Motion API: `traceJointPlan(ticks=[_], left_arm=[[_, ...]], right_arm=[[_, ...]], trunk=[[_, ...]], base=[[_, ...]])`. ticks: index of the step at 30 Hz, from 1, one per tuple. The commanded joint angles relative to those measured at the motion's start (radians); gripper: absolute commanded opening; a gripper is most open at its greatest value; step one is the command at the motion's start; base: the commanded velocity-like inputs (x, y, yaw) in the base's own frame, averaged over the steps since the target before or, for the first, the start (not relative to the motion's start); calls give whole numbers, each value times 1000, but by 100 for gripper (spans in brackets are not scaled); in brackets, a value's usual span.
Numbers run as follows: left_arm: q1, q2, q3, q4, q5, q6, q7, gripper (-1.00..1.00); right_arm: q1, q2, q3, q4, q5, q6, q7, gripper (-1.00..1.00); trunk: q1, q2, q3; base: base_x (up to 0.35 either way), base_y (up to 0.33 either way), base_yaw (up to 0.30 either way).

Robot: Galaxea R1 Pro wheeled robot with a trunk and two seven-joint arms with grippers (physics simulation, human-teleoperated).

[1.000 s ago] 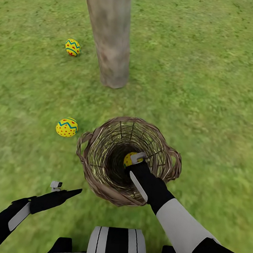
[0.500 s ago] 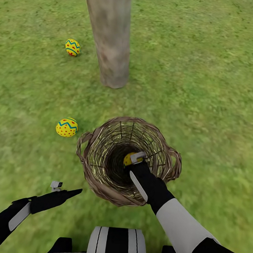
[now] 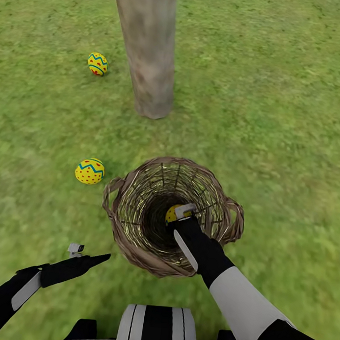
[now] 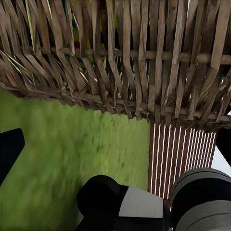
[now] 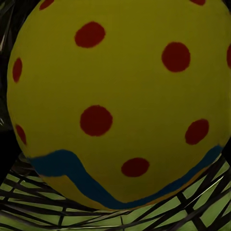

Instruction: Take the three Easter eggs out of the wicker basket on the lawn in the garden, then place them on the lawn next to a single tree (choose any tree) so that all three eggs are next to the same tree and none are left in the basket.

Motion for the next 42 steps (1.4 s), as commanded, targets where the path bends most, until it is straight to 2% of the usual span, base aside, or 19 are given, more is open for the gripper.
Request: traceJointPlan(ticks=[1, 25, 27, 34, 42], left_arm=[[-1, 1, -6, 0, 9, 11, -1, 100], [-1, 3, -5, 0, 10, 11, -3, 100], [-1, 4, -5, 0, 11, 11, -3, 100], [-1, 6, -5, -1, 11, 18, -3, 100], [-1, 6, -5, -1, 10, 21, -3, 100]], right_arm=[[-1, -1, 3, -1, -19, 0, -10, -100], [-1, 3, 5, -2, -19, 0, -10, -100], [-1, 1, 5, -24, -19, 0, -12, -100], [-1, 1, 6, -60, -19, 5, -13, -100], [-1, 2, 6, -67, -20, 7, -12, -100]], trunk=[[0, 0, -1], [0, 0, -1], [0, 0, -1], [-27, 49, 22], [-57, 105, 59]], base=[[0, 0, 0], [0, 0, 0], [0, 0, 0], [0, 0, 0], [0, 0, 0]])
